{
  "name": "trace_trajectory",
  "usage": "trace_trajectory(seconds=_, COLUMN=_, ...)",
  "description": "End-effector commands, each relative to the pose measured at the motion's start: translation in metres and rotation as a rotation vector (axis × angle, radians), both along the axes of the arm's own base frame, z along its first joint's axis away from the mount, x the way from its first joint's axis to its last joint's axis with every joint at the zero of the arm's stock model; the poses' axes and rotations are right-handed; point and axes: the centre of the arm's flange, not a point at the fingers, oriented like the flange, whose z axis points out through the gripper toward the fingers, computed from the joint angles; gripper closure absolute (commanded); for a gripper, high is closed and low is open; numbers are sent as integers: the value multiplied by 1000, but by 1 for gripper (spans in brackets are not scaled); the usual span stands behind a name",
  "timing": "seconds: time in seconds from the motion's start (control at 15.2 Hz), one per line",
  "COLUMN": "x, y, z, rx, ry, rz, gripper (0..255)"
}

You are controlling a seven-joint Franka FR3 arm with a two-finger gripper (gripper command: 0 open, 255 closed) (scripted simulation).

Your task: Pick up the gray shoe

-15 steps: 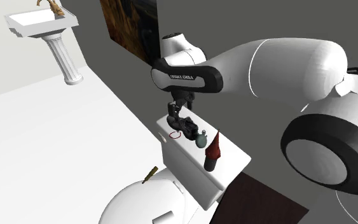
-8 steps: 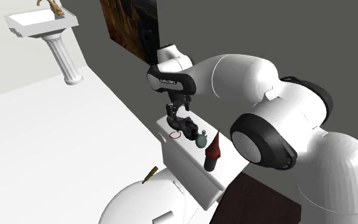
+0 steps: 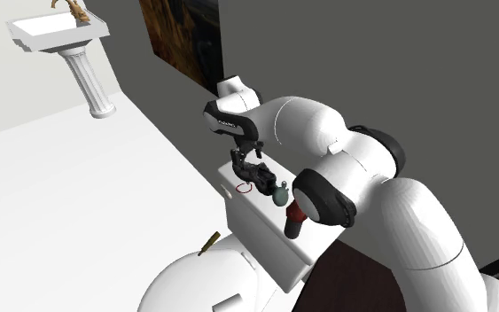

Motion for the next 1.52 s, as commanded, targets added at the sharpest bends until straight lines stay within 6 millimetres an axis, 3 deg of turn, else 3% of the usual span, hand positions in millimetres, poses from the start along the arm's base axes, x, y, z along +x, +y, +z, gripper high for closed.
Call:
trace_trajectory(seconds=0.0, x=1, y=0, z=-11, rx=0, ry=1, rz=0, gripper=0)
trace_trajectory(seconds=0.2, x=1, y=0, z=-29, rx=0, ry=1, rz=0, gripper=0)
trace_trajectory(seconds=0.33, x=1, y=0, z=-29, rx=0, ry=1, rz=0, gripper=0)
trace_trajectory(seconds=0.4, x=0, y=-1, z=-30, rx=0, ry=1, rz=0, gripper=255)
trace_trajectory(seconds=0.99, x=1, y=0, z=-29, rx=0, ry=1, rz=0, gripper=255)
trace_trajectory(seconds=1.45, x=1, y=0, z=8, rx=0, ry=1, rz=0, gripper=255)
